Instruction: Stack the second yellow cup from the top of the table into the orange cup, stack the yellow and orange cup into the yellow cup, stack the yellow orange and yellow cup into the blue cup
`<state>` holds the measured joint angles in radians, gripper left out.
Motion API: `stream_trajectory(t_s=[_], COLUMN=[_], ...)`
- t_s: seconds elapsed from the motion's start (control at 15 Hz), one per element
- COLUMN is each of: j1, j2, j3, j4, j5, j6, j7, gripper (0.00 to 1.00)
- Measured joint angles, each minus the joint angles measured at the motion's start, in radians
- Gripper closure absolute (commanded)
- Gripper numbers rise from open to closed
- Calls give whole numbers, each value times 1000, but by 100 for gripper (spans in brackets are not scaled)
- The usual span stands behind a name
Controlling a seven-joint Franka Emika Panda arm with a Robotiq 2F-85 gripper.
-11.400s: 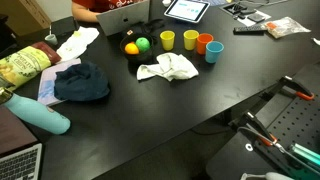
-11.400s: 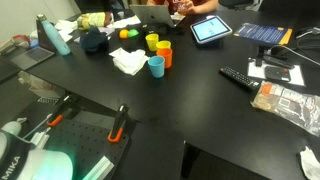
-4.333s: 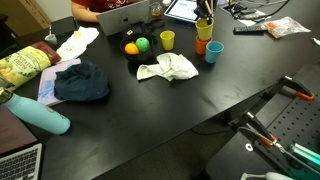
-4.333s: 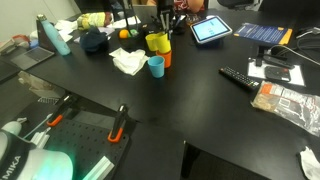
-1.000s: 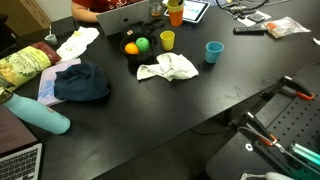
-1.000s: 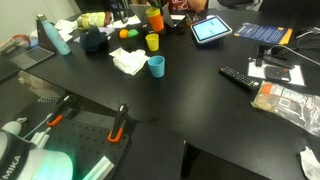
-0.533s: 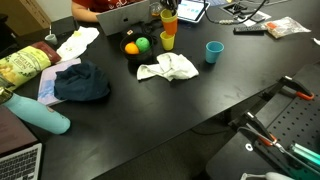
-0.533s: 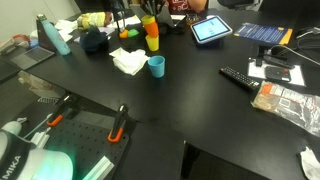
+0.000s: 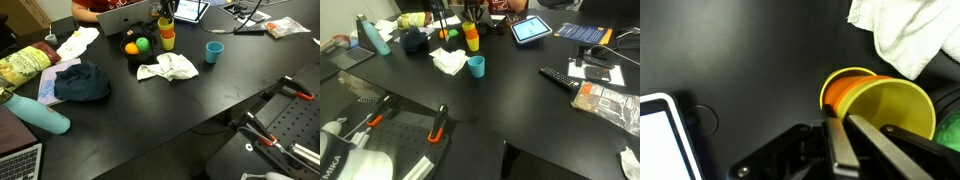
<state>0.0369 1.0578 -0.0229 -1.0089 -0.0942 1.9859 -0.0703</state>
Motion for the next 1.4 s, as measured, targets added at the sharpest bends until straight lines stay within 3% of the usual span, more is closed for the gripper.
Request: stream_trajectory(t_s=[0.07,0.47,0.67,1.4], j1=[-1,-8,-14,-18], j2=[10,-2,0,70], j3=[2,24,26,37], j4=[12,36,34,38], j5=[2,10,12,12], j6=[-2,-4,-4,-2], j7=[-6,-39,-52,-131], gripper=[64,18,0,0])
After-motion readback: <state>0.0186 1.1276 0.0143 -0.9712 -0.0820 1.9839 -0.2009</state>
